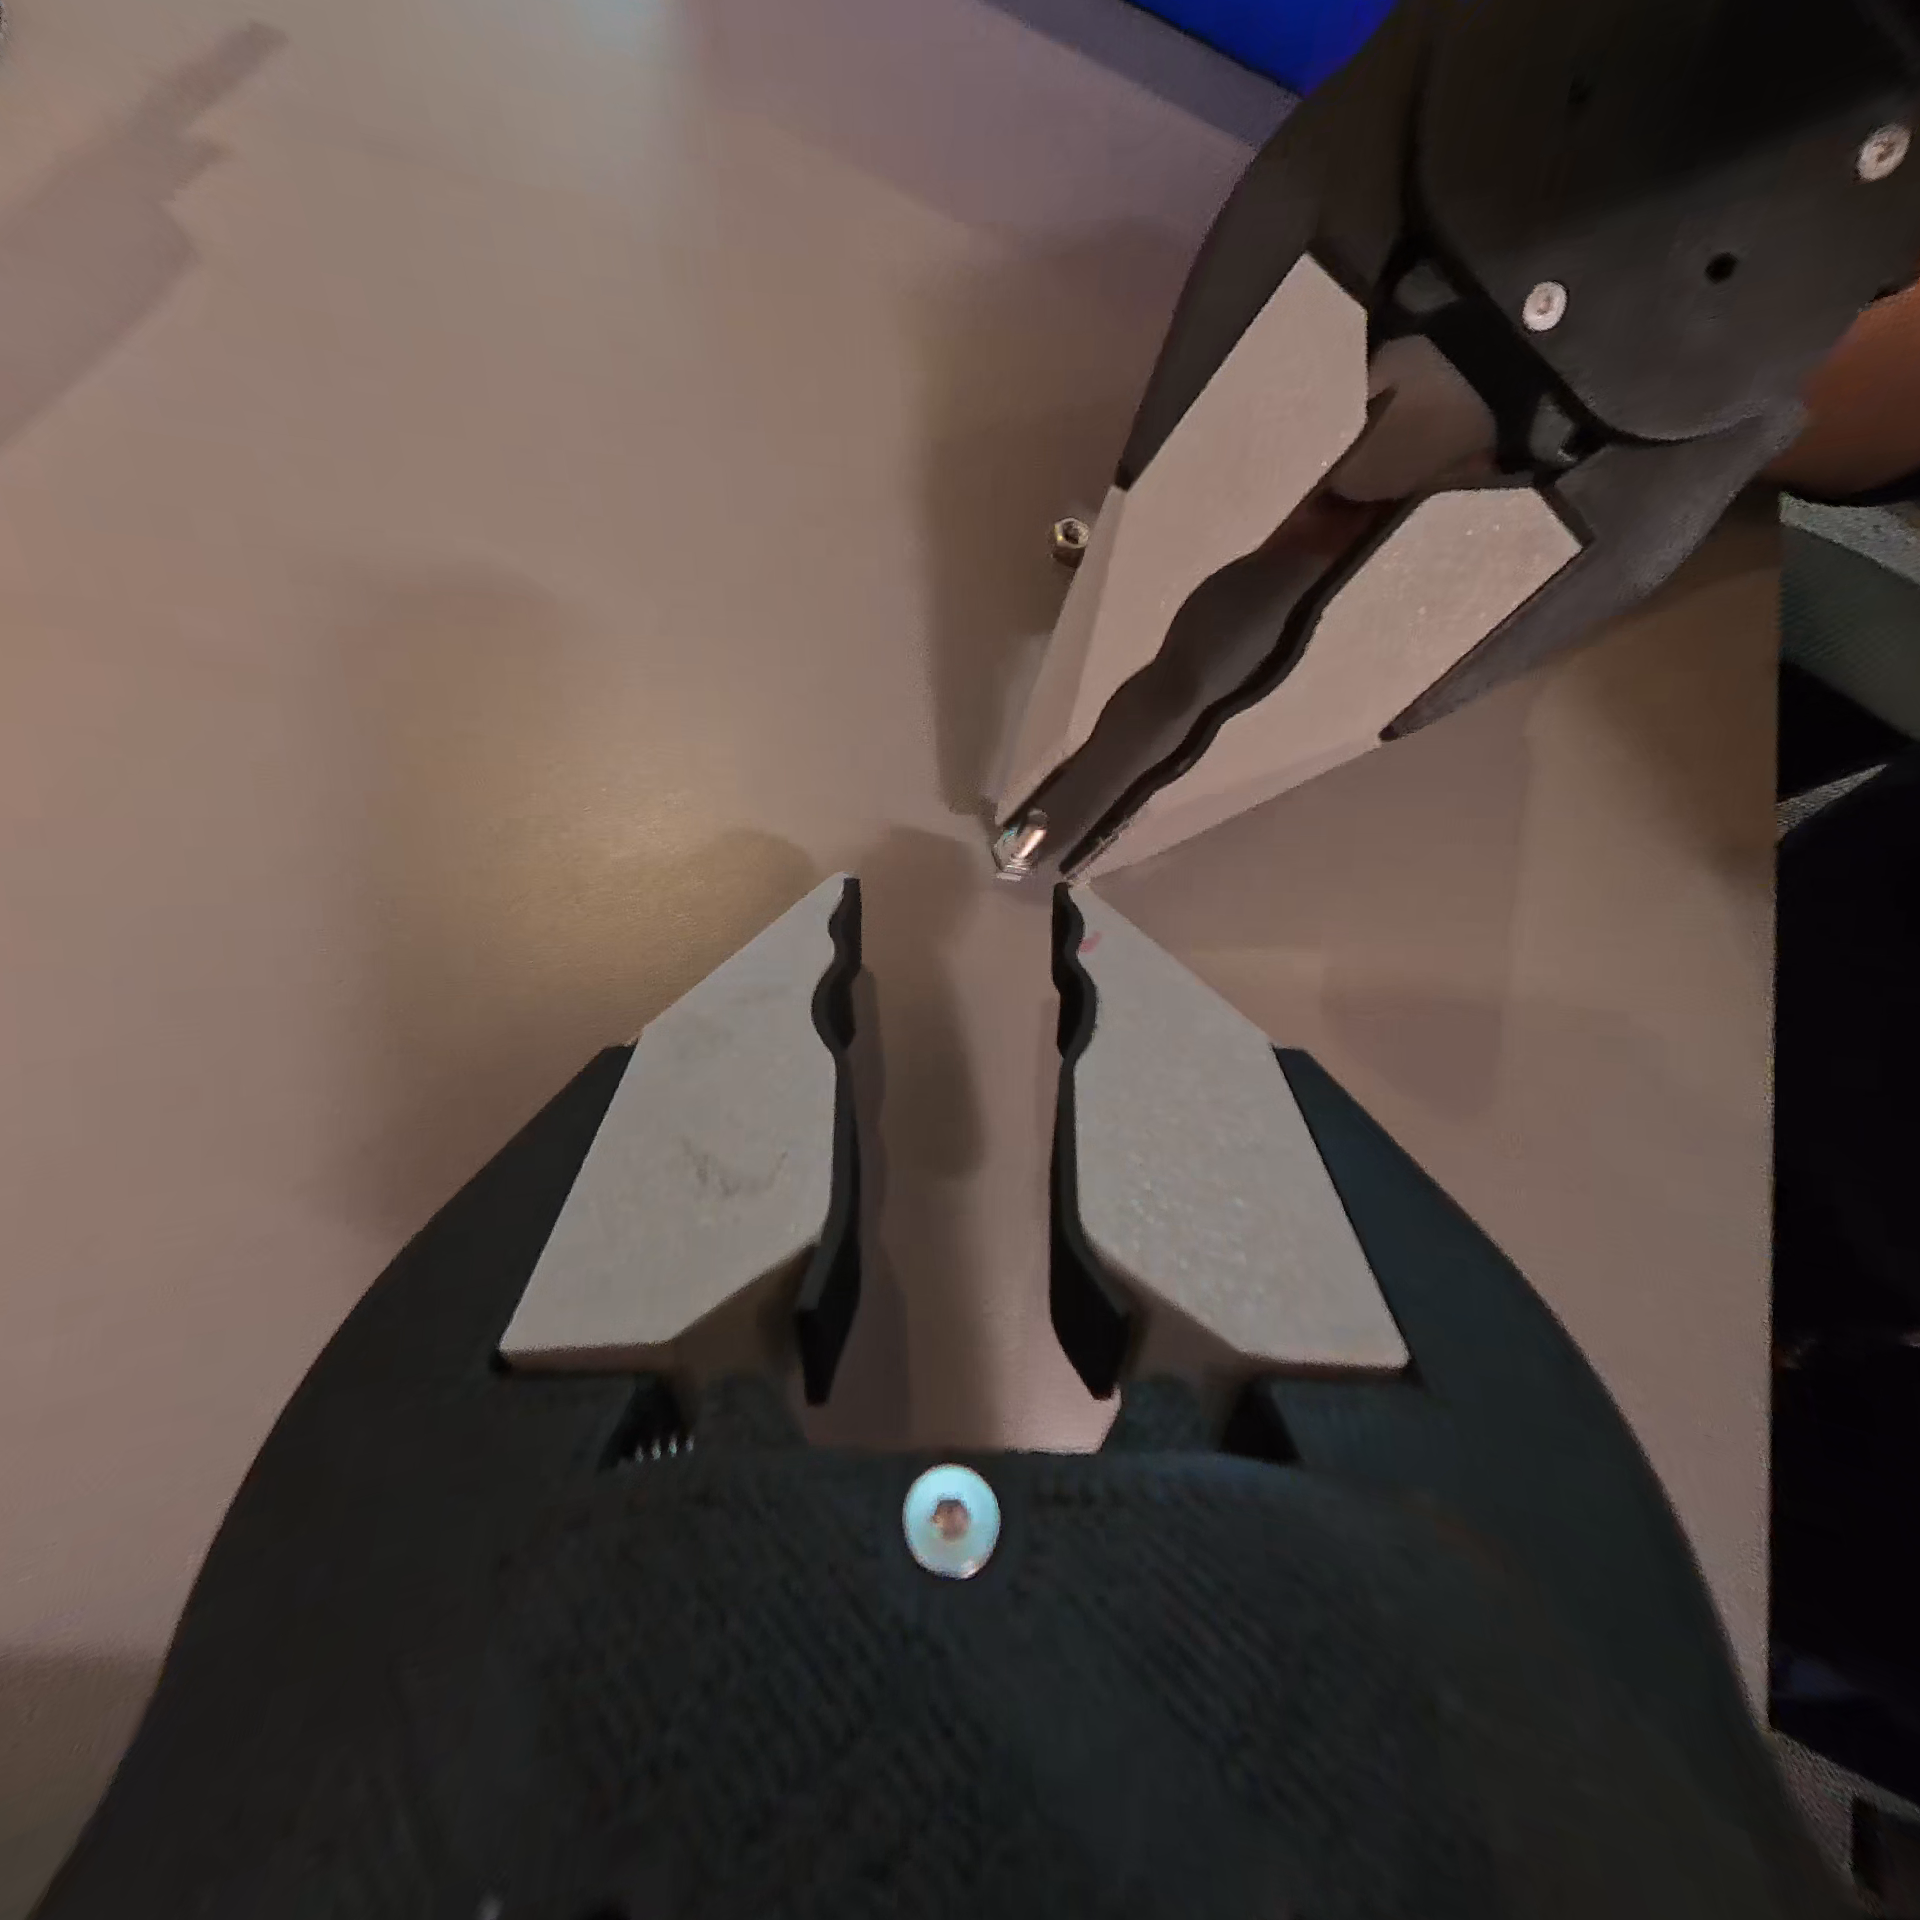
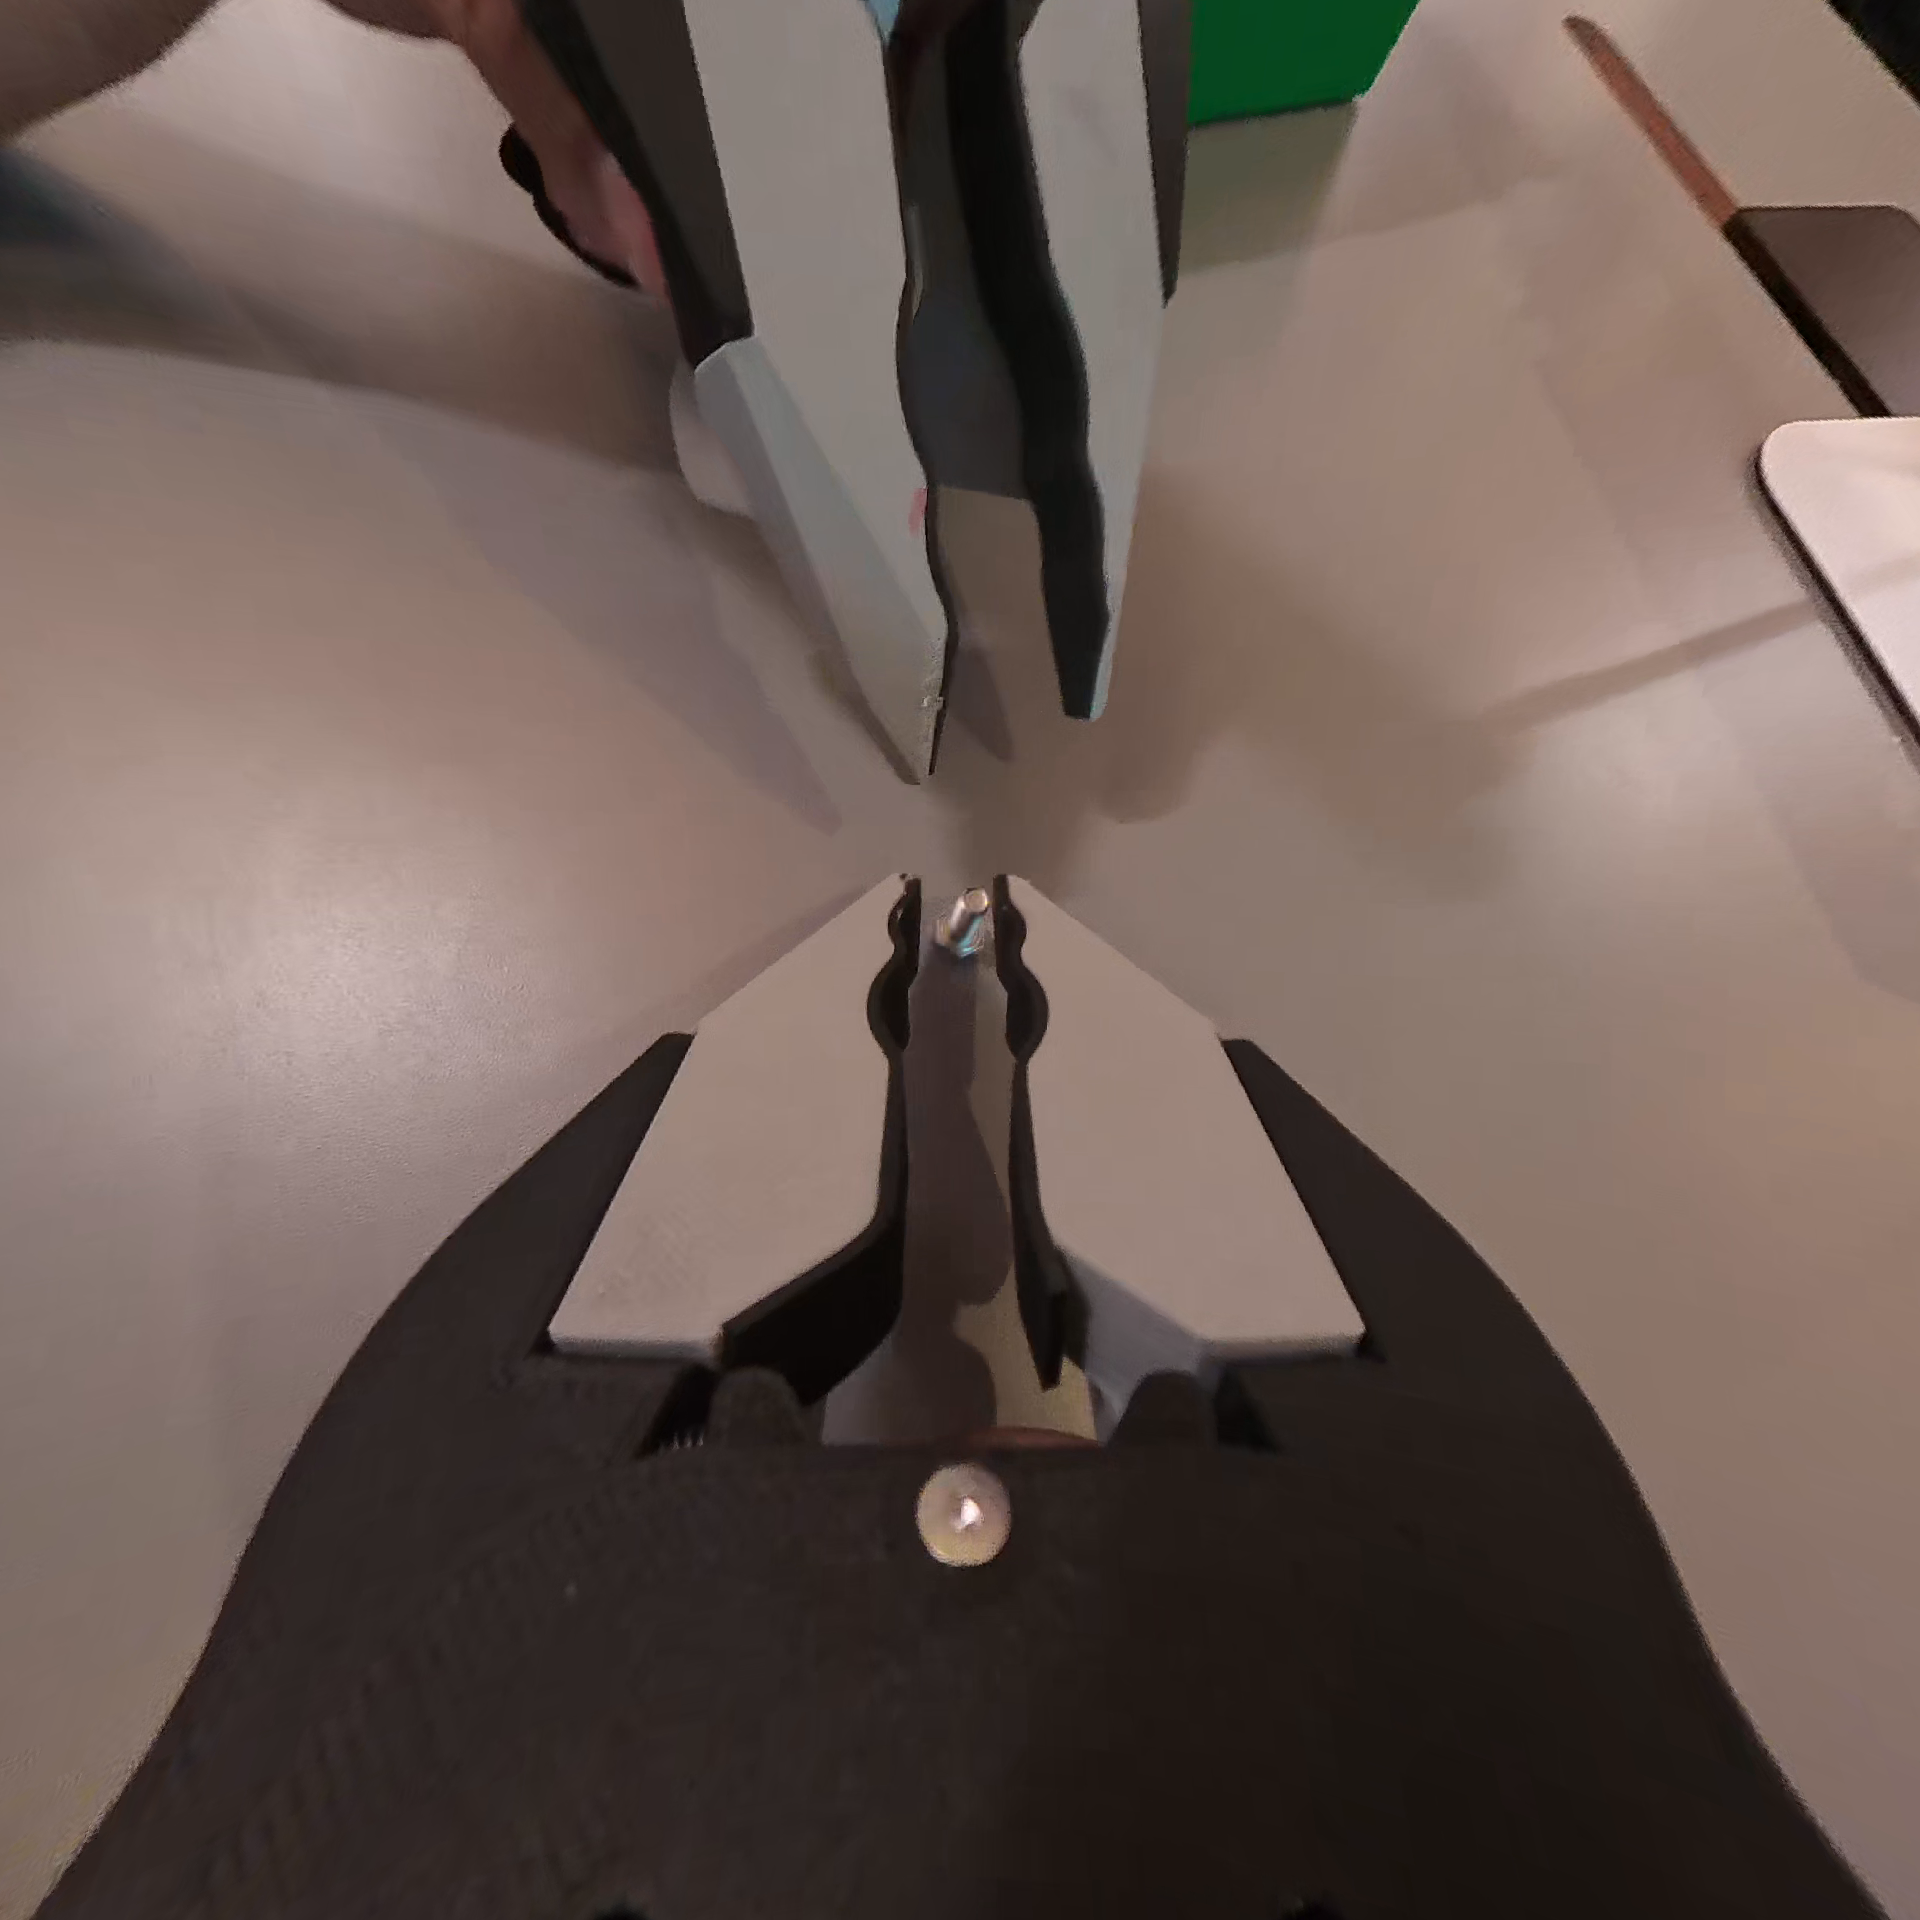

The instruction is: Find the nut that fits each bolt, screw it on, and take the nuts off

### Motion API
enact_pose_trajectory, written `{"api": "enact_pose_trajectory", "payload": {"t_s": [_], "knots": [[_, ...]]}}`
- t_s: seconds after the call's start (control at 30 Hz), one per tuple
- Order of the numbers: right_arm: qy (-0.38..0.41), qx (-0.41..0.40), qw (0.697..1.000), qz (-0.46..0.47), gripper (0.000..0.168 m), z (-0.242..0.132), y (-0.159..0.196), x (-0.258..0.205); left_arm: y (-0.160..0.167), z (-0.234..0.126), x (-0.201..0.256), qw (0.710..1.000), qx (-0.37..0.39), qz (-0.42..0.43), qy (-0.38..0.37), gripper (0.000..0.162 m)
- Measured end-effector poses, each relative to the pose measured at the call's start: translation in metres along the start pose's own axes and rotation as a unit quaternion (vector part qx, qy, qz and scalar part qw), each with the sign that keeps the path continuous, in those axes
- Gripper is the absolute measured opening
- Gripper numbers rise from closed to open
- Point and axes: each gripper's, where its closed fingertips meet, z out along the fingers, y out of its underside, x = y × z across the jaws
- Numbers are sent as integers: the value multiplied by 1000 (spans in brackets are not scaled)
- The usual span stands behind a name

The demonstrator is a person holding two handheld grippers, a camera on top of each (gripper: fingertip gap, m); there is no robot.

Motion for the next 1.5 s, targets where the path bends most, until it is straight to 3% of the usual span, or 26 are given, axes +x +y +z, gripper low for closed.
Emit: {"api": "enact_pose_trajectory", "payload": {"t_s": [0.23, 0.6, 0.73, 1.07, 1.23, 1.3, 1.5], "knots": [[4, 20, 1000, 15, 3, -6, -3, 5, 4, 6, 2, 1000, -7, 6, 10, 36], [-79, 175, 958, 212, 3, -52, -35, 26, -38, 11, 29, 992, 105, 72, 20, 17], [-87, 185, 953, 222, 3, -54, -38, 26, -50, 9, 30, 988, 144, 63, 16, 17], [-74, 188, 954, 222, 3, -56, -41, 26, -54, 9, 31, 984, 157, 81, -3, 9], [-75, 166, 962, 205, 4, -58, -36, 25, -54, 10, 30, 983, 149, 103, -21, 9], [-50, 142, 972, 178, 13, -63, -27, 33, -50, 11, 29, 984, 142, 109, -23, 9], [-16, -5, 993, 114, 14, -72, 34, 44, -49, 11, 25, 983, 162, 89, 5, 9]]}}
